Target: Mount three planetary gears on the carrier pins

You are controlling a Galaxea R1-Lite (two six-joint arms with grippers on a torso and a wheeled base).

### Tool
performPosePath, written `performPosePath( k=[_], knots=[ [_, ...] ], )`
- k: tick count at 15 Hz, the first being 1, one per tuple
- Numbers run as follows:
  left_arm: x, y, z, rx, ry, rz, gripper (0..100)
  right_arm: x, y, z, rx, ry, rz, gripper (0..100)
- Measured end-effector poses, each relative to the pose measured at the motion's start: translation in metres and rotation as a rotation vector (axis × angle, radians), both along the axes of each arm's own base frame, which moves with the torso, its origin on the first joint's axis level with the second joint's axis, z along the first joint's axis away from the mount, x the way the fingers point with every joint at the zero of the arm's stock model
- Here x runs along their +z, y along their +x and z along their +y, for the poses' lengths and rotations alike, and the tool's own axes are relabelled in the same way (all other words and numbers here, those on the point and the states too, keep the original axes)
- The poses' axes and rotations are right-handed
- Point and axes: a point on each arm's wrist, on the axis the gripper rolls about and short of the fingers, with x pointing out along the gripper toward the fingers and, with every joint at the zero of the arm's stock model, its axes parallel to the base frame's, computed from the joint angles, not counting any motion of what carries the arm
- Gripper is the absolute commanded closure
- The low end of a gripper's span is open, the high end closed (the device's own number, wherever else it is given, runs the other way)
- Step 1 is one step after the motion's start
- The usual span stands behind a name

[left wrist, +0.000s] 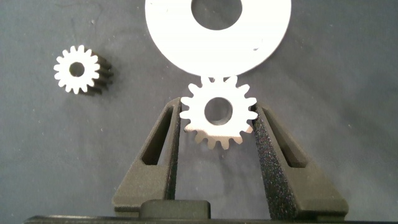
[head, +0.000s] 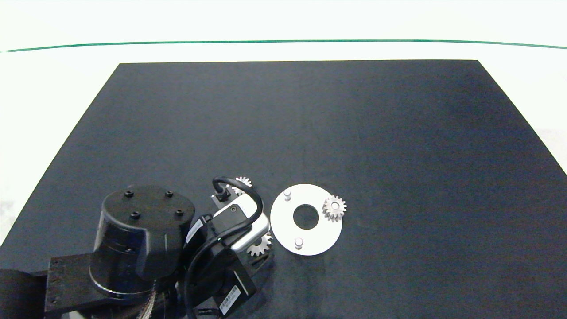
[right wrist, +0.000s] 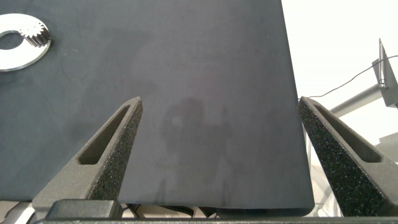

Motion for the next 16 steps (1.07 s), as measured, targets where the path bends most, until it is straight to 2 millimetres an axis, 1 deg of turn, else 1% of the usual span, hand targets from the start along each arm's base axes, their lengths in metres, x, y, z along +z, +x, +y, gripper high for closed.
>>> performPosePath(
  k=[3,7,12,16],
  knots=[
    [-0.001,0.001,-0.014,-0.003,0.015,-0.009,87,0.0,0.0,0.0,0.001,-0.001,0.0,0],
    [0.0,0.001,-0.029,-0.011,0.026,-0.02,87,-0.001,0.0,0.0,0.0,-0.004,0.002,0],
    [-0.004,-0.005,-0.045,-0.04,0.046,-0.023,87,-0.001,0.0,0.0,-0.001,-0.016,0.003,0],
    [-0.001,-0.005,-0.056,-0.067,0.047,-0.039,87,-0.001,0.001,0.0,-0.001,-0.02,0.004,0]
  ],
)
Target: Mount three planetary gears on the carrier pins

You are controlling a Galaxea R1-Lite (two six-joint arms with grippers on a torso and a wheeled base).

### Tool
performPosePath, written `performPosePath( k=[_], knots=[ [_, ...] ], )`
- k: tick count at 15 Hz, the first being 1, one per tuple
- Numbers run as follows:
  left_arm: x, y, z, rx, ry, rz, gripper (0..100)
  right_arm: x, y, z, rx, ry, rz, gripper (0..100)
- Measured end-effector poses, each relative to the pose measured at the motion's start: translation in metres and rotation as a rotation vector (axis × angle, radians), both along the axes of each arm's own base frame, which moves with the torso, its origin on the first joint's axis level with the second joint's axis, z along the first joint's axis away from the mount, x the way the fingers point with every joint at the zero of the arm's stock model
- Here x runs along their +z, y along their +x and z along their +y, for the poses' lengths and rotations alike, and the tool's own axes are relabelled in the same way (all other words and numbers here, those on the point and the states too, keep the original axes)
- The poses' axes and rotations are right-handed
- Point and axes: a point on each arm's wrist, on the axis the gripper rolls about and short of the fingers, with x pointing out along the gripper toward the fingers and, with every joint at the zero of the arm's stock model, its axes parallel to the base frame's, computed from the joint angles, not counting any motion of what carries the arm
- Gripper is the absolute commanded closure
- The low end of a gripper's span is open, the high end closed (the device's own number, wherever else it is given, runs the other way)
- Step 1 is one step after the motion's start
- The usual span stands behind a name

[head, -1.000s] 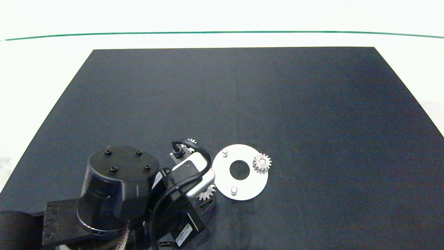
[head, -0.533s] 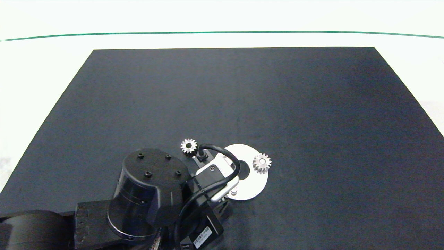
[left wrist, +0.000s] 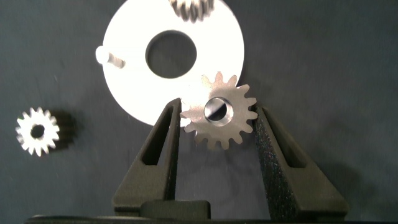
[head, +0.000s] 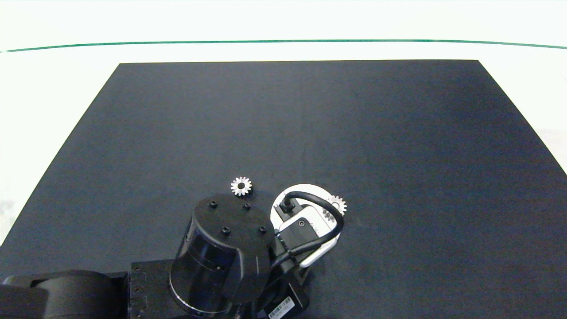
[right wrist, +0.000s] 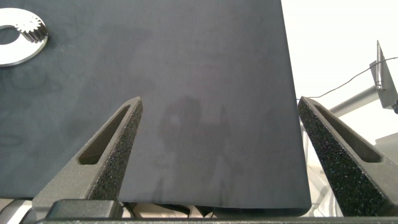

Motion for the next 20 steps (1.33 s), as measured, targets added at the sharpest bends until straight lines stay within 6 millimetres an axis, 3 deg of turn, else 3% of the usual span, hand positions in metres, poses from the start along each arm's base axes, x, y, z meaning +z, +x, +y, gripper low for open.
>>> performPosePath(
  k=[8,20],
  knots=[
    [-0.004,0.01,-0.014,-0.001,0.019,-0.005,87,0.0,0.0,0.0,0.003,-0.005,-0.001,0],
    [-0.011,0.022,-0.011,0.026,0.056,-0.005,87,0.0,-0.001,-0.001,0.006,-0.004,-0.004,0]
  ],
)
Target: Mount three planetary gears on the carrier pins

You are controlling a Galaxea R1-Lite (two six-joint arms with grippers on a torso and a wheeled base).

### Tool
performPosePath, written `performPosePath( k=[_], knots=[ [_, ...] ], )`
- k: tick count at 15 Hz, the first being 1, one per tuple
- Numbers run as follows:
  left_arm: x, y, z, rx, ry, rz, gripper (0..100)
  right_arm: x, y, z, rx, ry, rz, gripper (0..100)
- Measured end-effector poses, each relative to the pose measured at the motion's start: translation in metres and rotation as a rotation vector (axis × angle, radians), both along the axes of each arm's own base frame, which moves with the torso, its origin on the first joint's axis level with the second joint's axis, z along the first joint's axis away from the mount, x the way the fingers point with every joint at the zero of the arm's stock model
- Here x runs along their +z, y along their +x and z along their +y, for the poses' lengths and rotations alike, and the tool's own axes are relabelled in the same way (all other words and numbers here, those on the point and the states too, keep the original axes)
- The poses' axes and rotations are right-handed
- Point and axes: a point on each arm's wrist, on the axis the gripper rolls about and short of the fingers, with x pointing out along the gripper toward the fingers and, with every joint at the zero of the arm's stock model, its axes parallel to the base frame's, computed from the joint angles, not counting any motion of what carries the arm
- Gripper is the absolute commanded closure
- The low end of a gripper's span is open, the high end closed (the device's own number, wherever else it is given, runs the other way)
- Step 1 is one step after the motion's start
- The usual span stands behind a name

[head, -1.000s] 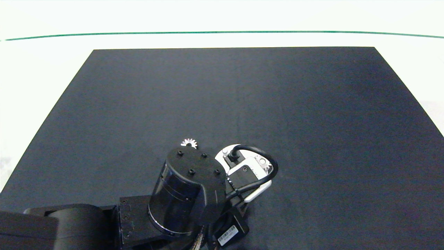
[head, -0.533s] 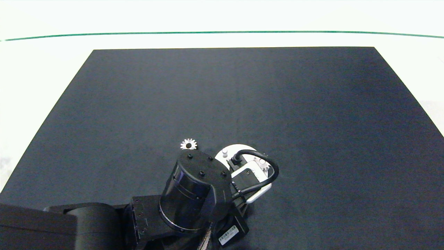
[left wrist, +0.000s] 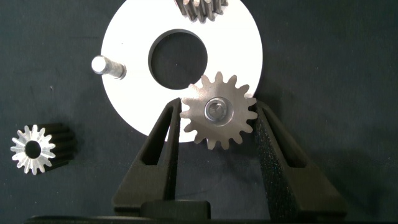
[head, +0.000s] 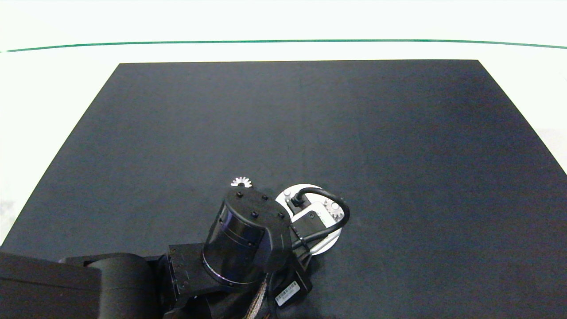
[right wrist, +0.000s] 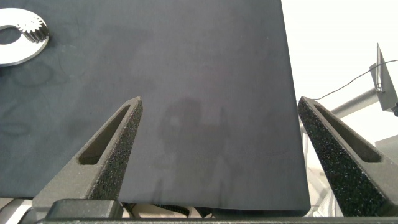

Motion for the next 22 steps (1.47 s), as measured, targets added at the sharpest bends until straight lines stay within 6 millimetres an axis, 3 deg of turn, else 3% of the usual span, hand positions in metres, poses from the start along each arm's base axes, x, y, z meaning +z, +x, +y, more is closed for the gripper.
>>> performPosePath(
  k=[22],
  knots=[
    [-0.0081,0.002,-0.0041,0.0,0.019,0.014,87,0.0,-0.0001,-0.0002,0.002,-0.003,-0.001,0]
  ],
)
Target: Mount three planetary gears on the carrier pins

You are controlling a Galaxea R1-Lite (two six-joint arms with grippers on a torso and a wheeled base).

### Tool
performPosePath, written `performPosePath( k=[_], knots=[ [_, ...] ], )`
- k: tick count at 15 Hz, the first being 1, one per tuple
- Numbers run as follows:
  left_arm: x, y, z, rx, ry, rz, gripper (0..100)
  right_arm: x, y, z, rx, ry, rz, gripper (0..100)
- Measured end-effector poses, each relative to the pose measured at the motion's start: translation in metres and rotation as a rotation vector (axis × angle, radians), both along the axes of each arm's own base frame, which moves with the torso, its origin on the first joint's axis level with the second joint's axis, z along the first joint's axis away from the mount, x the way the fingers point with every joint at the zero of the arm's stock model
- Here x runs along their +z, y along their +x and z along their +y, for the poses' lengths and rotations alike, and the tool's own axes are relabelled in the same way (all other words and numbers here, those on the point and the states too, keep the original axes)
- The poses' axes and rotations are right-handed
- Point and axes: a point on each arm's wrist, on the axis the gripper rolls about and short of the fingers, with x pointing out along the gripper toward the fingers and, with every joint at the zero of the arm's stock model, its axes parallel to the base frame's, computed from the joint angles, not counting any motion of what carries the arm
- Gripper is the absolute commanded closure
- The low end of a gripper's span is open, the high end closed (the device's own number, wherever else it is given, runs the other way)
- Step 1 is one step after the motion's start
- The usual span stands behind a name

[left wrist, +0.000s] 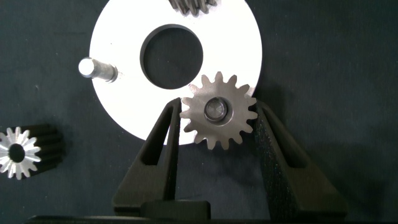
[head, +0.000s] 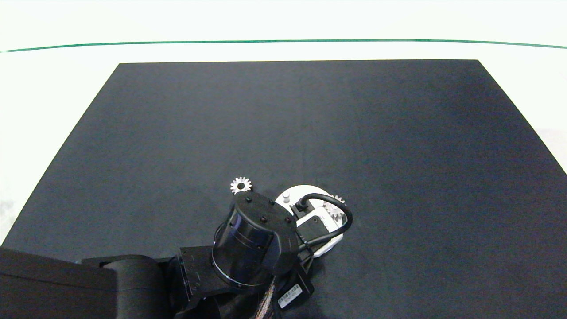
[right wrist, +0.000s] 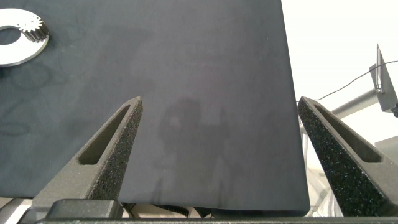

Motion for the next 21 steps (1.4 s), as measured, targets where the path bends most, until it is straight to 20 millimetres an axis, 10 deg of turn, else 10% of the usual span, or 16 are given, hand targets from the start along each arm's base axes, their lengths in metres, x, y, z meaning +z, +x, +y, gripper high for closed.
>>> performPosePath(
  k=[1,2,12,21],
  knots=[
    [0.0,0.0,0.0,0.0,0.001,0.001,87,0.0,0.0,0.0,0.0,0.0,0.0,0],
    [-0.001,0.0,0.0,0.0,0.002,0.001,0,0.0,0.0,0.0,0.0,0.001,-0.002,0],
    [0.004,-0.002,0.002,-0.001,-0.007,-0.002,0,-0.001,-0.001,0.0,0.001,0.001,-0.004,0],
    [0.079,-0.002,0.065,0.135,-0.049,-0.034,0,-0.001,-0.001,0.0,0.0,-0.002,-0.007,0]
  ],
)
